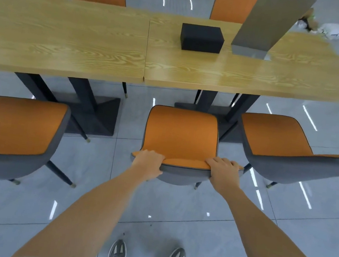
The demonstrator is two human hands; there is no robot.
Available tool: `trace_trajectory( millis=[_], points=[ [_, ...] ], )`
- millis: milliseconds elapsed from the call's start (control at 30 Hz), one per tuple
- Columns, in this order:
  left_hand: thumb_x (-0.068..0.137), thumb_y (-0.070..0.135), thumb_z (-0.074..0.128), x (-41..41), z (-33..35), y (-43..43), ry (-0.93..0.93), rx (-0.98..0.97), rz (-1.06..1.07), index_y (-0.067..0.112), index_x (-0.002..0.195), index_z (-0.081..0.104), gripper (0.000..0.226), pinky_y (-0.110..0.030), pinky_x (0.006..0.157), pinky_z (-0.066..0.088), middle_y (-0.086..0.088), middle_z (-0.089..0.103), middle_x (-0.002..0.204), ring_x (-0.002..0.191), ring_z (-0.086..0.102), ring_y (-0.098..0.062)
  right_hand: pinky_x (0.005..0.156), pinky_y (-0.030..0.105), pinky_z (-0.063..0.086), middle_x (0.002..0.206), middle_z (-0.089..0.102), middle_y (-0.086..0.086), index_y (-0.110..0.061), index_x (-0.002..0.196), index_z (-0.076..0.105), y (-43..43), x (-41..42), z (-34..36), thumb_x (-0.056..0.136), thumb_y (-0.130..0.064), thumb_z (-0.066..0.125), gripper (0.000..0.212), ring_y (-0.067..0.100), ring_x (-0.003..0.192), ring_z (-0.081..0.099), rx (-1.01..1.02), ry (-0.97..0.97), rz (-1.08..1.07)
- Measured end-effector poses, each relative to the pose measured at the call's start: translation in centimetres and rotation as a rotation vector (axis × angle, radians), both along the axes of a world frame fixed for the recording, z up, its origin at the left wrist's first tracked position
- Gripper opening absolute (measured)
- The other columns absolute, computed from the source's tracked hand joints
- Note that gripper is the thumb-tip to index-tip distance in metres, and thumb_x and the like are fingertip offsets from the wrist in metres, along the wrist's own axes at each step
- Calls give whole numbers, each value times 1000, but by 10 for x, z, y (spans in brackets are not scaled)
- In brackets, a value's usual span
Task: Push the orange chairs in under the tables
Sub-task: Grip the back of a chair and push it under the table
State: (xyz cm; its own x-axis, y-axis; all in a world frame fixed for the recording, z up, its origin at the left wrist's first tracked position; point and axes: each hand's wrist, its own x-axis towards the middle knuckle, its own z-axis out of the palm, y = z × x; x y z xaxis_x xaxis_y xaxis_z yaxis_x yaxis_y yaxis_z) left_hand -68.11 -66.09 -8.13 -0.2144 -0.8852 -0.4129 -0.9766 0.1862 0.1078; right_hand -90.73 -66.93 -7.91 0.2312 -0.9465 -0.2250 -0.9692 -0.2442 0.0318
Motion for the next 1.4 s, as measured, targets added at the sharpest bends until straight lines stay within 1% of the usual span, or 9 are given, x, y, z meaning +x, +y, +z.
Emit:
trace_trajectory(
  millis=[133, 333, 600, 733, 900, 967, 1033, 1133, 1400],
  points=[
    [90, 28, 56, 24, 3, 13, 22, 1, 58, 13, 101, 57, 19, -32, 66, 42, -8, 66, 99, 95, 62, -28, 100, 39, 29, 120, 59, -1, -24, 121, 53, 2, 23, 4, 89, -10, 51, 35, 25, 113, 51, 19, -31, 59],
    [89, 31, 57, 75, 7, 36, 23, 24, 138, 15, 103, 56, 22, -34, 70, 47, -7, 65, 101, 97, 61, -27, 98, 37, 33, 124, 58, -2, -27, 126, 49, 8, 69, 1, 90, -22, 55, 36, 24, 115, 51, 73, -57, 198],
    [90, 28, 57, 120, 11, 55, 63, 21, 243, 13, 102, 56, 20, -32, 73, 43, -6, 64, 105, 100, 59, -25, 99, 37, 32, 128, 54, -1, -27, 129, 45, 9, 118, 3, 87, -21, 61, 45, 25, 117, 48, 97, -55, 292],
    [90, 28, 58, 149, 13, 60, 39, 33, 273, 12, 102, 56, 20, -34, 77, 45, -7, 64, 106, 101, 59, -26, 99, 37, 32, 126, 55, 0, -25, 128, 45, 12, 148, -2, 89, -24, 59, 41, 26, 115, 48, 81, -91, 336],
    [90, 29, 57, 172, 11, 59, 47, 11, 305, 15, 113, 54, 27, -29, 71, 38, -6, 61, 112, 101, 58, -25, 98, 36, 32, 125, 56, 0, -24, 127, 46, 5, 173, -4, 89, -23, 60, 41, 25, 114, 50, 53, -99, 353],
    [90, 28, 58, 175, 9, 54, 60, 4, 302, 18, 126, 50, 39, -29, 75, 36, -5, 59, 119, 108, 56, -25, 97, 36, 33, 125, 55, 0, -23, 125, 46, -2, 177, -2, 88, -25, 61, 40, 25, 115, 50, 68, -91, 347],
    [89, 28, 59, 177, 8, 49, 61, 20, 299, 22, 137, 41, 51, -32, 86, 40, -4, 56, 128, 117, 53, -25, 95, 36, 34, 123, 56, 0, -22, 124, 47, -4, 180, -1, 87, -27, 62, 39, 25, 115, 51, 79, -88, 339],
    [88, 26, 62, 181, 6, 44, 55, 54, 272, 25, 143, 33, 62, -37, 100, 39, -4, 51, 137, 125, 49, -25, 96, 35, 34, 122, 58, 0, -22, 123, 48, -4, 181, -2, 86, -26, 63, 40, 25, 114, 52, 75, -98, 320],
    [87, 26, 63, 194, 9, 42, 39, 37, 262, 27, 143, 31, 64, -40, 100, 44, -5, 51, 137, 124, 49, -26, 100, 36, 33, 124, 58, 2, -19, 125, 47, 1, 196, 9, 87, -26, 64, 43, 26, 118, 50, 121, -114, 285]
  ],
)
